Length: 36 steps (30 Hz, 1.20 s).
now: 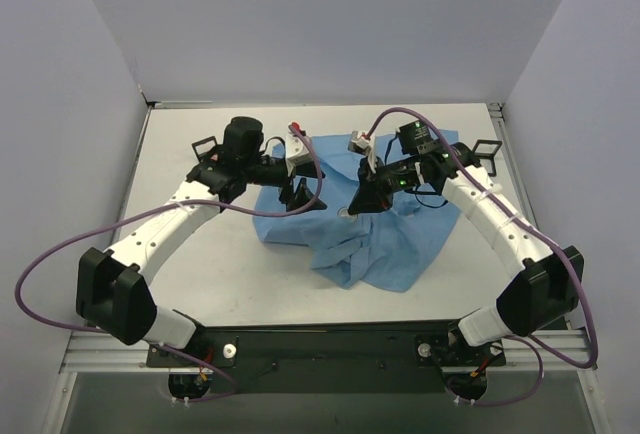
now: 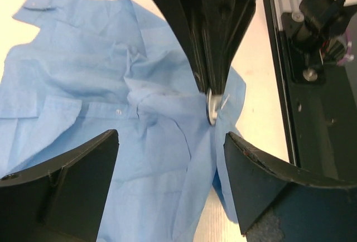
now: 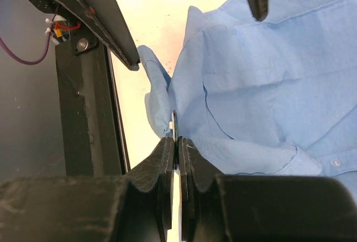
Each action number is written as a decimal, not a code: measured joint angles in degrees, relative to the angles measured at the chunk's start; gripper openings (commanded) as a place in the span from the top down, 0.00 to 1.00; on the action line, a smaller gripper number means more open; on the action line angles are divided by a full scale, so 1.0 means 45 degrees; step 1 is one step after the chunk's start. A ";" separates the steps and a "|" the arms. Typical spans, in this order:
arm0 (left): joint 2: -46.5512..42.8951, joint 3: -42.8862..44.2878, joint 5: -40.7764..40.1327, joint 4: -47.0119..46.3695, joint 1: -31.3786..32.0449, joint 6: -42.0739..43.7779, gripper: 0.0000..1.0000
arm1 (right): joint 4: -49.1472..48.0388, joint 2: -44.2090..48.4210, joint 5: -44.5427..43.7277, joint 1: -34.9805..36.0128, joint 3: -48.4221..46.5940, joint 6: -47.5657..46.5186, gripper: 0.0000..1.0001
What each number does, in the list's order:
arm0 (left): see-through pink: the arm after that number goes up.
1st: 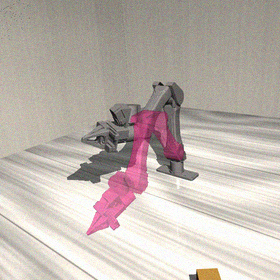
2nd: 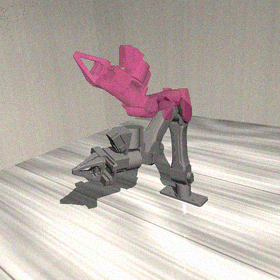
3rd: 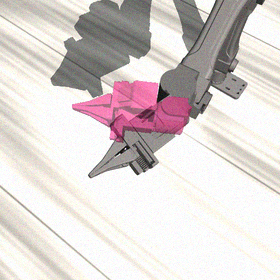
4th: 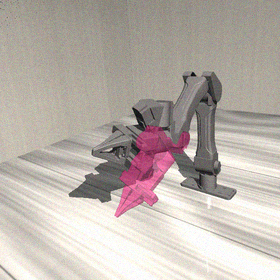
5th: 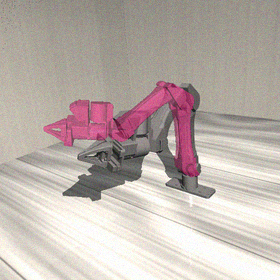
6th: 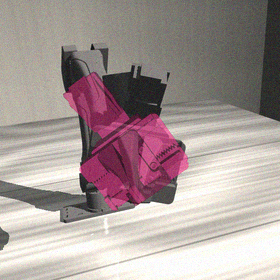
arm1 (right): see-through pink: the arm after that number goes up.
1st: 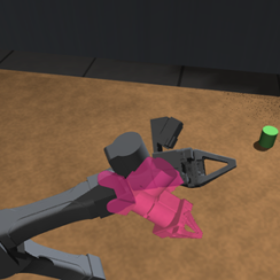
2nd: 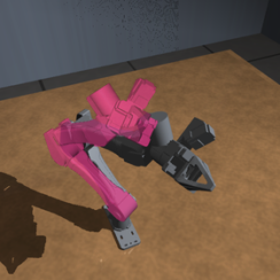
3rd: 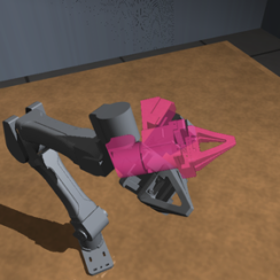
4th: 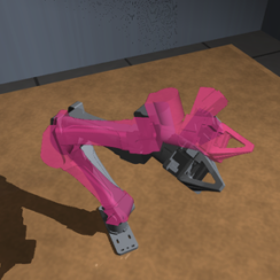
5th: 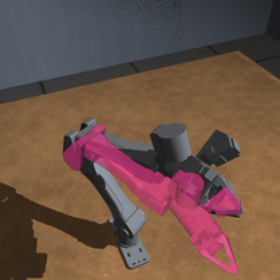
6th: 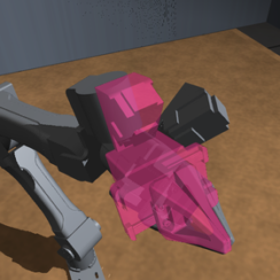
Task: Remove the brooch from the garment
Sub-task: Remove the brooch from the clothes.
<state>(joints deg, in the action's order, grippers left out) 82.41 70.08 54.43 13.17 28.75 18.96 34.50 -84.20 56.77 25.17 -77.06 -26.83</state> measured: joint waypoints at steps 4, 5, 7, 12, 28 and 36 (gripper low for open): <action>0.0253 0.0189 -0.0044 0.1501 0.0000 0.1137 0.10 | -0.0005 0.0214 -0.0102 0.0000 0.0000 0.0170 1.00; 0.0345 0.0180 -0.0039 0.1749 0.0005 0.1292 0.10 | -0.0005 0.0243 -0.0112 0.0000 -0.0005 0.0219 1.00; 0.0486 0.0117 -0.0034 0.1982 0.0049 0.1438 0.10 | -0.0019 0.0248 -0.0131 0.0000 -0.0024 0.0291 1.00; 0.0525 -0.0423 0.0073 0.1977 0.0403 0.1511 0.10 | -0.0131 0.0248 -0.0194 0.0000 -0.0024 0.0442 1.00; 0.0894 -0.0884 0.0554 0.1700 0.1268 0.1030 0.84 | -0.0306 0.0248 -0.0267 0.0000 -0.0024 0.0670 1.00; 0.1064 -0.0884 0.0559 0.1472 0.1360 0.0777 1.00 | -0.0481 0.0248 -0.0427 0.0000 -0.0019 0.0709 1.00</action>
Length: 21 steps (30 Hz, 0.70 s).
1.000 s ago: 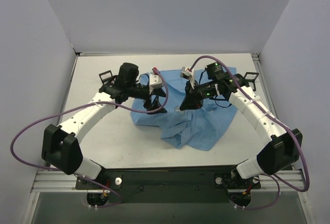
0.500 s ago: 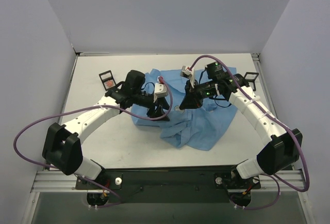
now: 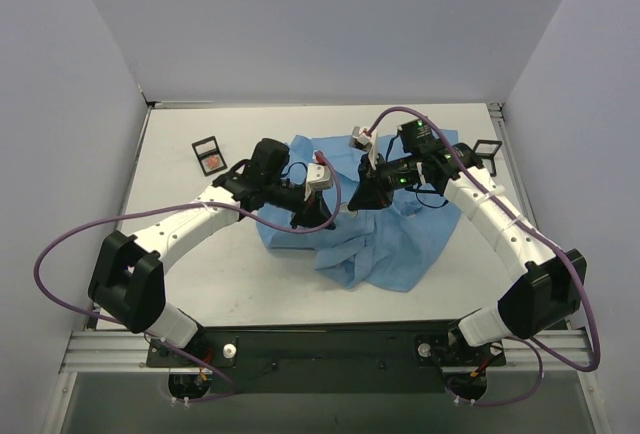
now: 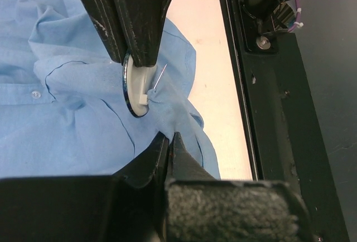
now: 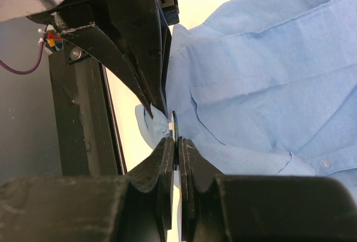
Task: Remove the brooch from the garment
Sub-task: Remove the brooch from the clothes.
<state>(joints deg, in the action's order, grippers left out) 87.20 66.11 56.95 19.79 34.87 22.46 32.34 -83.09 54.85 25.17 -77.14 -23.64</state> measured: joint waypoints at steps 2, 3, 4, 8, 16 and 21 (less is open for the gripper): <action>0.0000 0.0000 -0.0005 -0.0063 0.0019 -0.0063 1.00 | -0.0029 0.0000 -0.0010 0.0000 0.0000 0.0044 1.00; 0.0000 0.0000 -0.0005 -0.0092 0.0019 -0.0097 1.00 | -0.0068 0.0000 -0.0015 0.0000 0.0000 0.0068 1.00; 0.0000 0.0000 -0.0005 -0.0117 0.0019 -0.0141 1.00 | -0.0102 0.0000 -0.0024 0.0000 0.0005 0.0117 1.00; 0.0000 0.0000 -0.0005 -0.0180 0.0019 -0.0204 1.00 | -0.0374 0.0000 -0.0073 0.0000 0.0102 0.0330 1.00; 0.0000 -0.0175 -0.0005 -0.0418 0.0019 -0.0248 1.00 | -0.1044 -0.0092 -0.0209 0.0019 0.0389 0.1030 1.00; 0.0000 -0.0257 -0.0005 -0.0554 0.0019 -0.0287 1.00 | -0.1462 -0.0253 -0.0345 0.0136 0.0534 0.1404 1.00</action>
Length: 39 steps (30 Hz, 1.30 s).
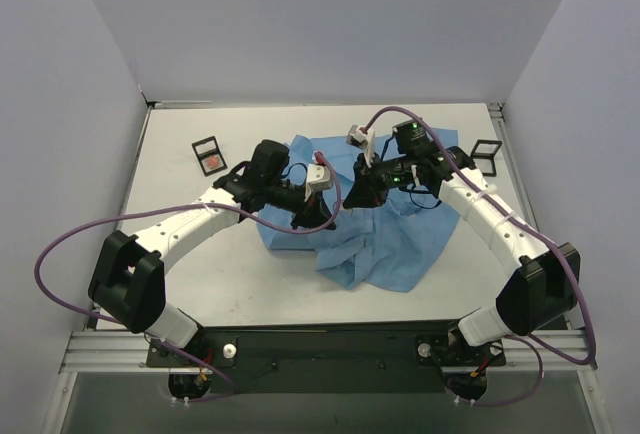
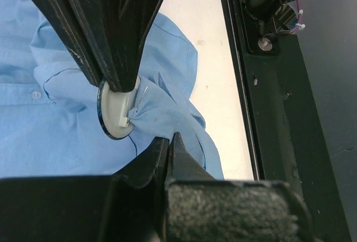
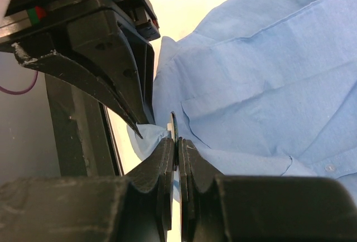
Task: Remove the brooch from the garment
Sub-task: Remove the brooch from the clothes.
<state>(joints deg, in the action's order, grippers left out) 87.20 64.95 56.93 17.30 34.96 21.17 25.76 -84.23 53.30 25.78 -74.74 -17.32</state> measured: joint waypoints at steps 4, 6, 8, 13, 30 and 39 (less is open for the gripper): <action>0.0000 -0.0107 0.0000 -0.0097 0.0000 -0.0015 1.00 | -0.0233 -0.0015 -0.0175 0.0068 0.0078 0.0257 1.00; 0.0000 -0.0121 0.0000 -0.0141 0.0000 -0.0034 1.00 | -0.0306 -0.0049 -0.0287 0.0146 0.0078 0.0330 1.00; 0.0000 -0.0131 0.0000 -0.0185 0.0000 -0.0053 1.00 | -0.0413 -0.0126 -0.0423 0.0233 0.0078 0.0379 1.00; 0.0000 -0.0194 0.0000 -0.0219 0.0000 -0.0151 1.00 | -0.0544 -0.0214 -0.0855 0.0476 0.0107 0.0481 1.00; -0.0005 -0.0282 0.0073 -0.0316 0.0155 -0.0233 1.00 | -0.2215 -0.0214 -0.3099 0.0627 0.0578 0.1719 1.00; -0.0117 -0.0282 -0.0204 -0.0257 0.0185 -0.0194 0.88 | -0.2448 -0.0044 -0.3434 0.0427 0.0588 0.1846 1.00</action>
<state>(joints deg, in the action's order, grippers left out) 86.67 63.68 56.01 16.14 35.79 20.29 14.74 -84.42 37.85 27.70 -72.10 -9.02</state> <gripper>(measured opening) 0.044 0.056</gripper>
